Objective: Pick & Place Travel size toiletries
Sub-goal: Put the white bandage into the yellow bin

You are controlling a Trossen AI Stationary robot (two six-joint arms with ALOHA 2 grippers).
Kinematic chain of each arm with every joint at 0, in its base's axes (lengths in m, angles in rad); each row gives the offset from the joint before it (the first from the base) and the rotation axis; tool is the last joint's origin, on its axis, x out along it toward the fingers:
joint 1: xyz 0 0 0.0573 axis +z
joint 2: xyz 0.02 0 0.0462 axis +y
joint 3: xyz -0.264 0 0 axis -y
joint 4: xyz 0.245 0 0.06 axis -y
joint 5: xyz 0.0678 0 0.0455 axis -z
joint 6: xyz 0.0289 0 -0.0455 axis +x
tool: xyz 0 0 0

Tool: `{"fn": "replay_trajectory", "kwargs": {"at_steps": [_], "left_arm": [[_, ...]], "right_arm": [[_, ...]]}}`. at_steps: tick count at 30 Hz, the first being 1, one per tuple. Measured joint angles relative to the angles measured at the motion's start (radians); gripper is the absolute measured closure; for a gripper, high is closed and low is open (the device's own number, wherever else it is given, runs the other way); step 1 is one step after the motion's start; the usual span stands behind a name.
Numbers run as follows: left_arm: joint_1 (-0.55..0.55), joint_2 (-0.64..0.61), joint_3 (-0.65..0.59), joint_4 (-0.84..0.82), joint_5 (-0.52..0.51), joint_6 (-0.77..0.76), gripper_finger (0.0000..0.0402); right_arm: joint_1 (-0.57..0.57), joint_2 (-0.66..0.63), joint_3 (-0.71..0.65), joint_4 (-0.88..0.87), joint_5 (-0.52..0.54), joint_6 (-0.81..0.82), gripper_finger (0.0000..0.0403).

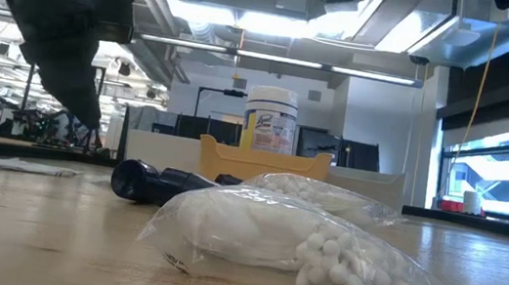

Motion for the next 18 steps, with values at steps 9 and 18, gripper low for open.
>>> {"fn": "replay_trajectory", "kwargs": {"at_steps": [9, 18], "left_arm": [[-0.047, 0.104, 0.000, -0.014, -0.064, -0.191, 0.0192], [-0.007, 0.174, 0.000, -0.040, 0.020, -0.232, 0.0213]], "right_arm": [[0.000, 0.000, 0.000, 0.000, 0.000, 0.000, 0.0244], [0.000, 0.000, 0.000, 0.000, 0.000, 0.000, 0.0259]]}}
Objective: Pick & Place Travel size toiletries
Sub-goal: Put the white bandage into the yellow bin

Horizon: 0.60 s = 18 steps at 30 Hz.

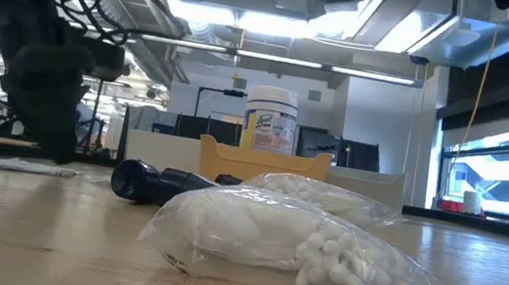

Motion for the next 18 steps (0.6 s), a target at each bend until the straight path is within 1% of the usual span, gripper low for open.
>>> {"fn": "replay_trajectory", "kwargs": {"at_steps": [3, 6, 13, 18], "left_arm": [[0.002, 0.001, 0.000, -0.044, 0.001, 0.000, 0.0225], [0.002, 0.001, 0.000, -0.066, -0.023, 0.002, 0.0236], [0.002, 0.005, 0.000, -0.008, -0.054, 0.044, 0.0244], [0.002, 0.051, 0.000, -0.002, -0.064, 0.048, 0.0245]], "right_arm": [[0.000, 0.000, 0.000, 0.000, 0.000, 0.000, 0.0263], [0.000, 0.000, 0.000, 0.000, 0.000, 0.000, 0.0267], [0.000, 0.000, 0.000, 0.000, 0.000, 0.000, 0.0277], [0.000, 0.000, 0.000, 0.000, 0.000, 0.000, 0.0284]]}}
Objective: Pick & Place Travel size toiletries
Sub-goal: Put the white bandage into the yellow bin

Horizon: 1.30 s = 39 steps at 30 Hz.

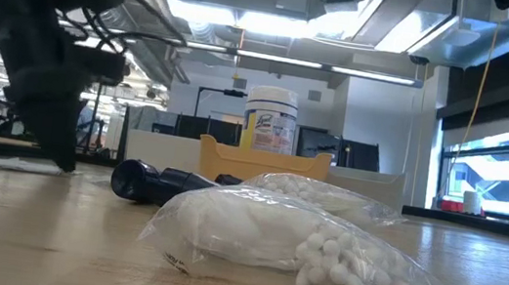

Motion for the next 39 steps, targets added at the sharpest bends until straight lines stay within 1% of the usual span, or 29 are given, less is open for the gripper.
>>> {"fn": "replay_trajectory", "kwargs": {"at_steps": [5, 11, 22, 27, 34, 39], "left_arm": [[-0.001, 0.056, 0.004, 0.018, -0.008, -0.001, 0.0245], [-0.001, 0.066, 0.003, 0.039, -0.018, -0.021, 0.0251], [0.000, 0.069, 0.002, 0.041, -0.020, -0.037, 0.0318], [0.000, 0.069, 0.002, 0.041, -0.020, -0.041, 0.0348], [0.001, 0.003, -0.006, 0.026, 0.012, -0.021, 0.0393], [0.000, -0.076, -0.004, 0.040, 0.017, 0.020, 0.0398]], "right_arm": [[0.000, 0.000, 0.000, 0.004, 0.000, 0.000, 0.0292], [0.000, 0.000, 0.000, 0.003, 0.000, 0.000, 0.0300], [0.000, 0.000, 0.000, 0.003, 0.000, 0.000, 0.0312], [0.000, 0.000, 0.000, 0.003, 0.000, 0.000, 0.0308], [0.000, 0.000, 0.000, 0.003, 0.000, 0.000, 0.0291], [0.000, 0.000, 0.000, 0.003, 0.000, 0.000, 0.0278]]}}
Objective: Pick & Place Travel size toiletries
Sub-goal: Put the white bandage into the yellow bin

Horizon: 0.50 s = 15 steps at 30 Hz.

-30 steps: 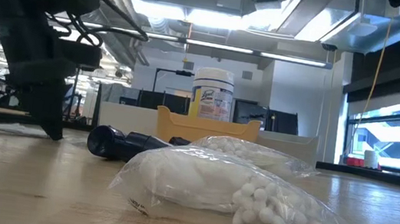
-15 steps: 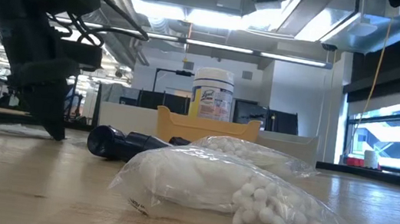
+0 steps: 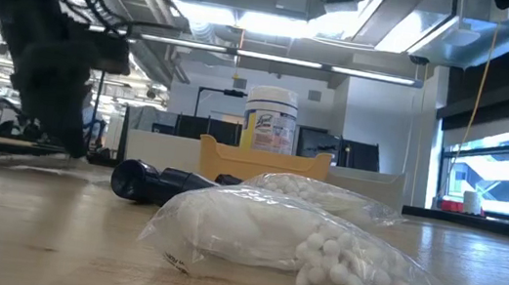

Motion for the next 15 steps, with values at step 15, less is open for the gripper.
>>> {"fn": "replay_trajectory", "kwargs": {"at_steps": [15], "left_arm": [[0.015, -0.169, 0.002, 0.044, 0.012, 0.142, 0.0399]], "right_arm": [[0.000, 0.000, 0.000, 0.000, 0.000, 0.000, 0.0247]]}}
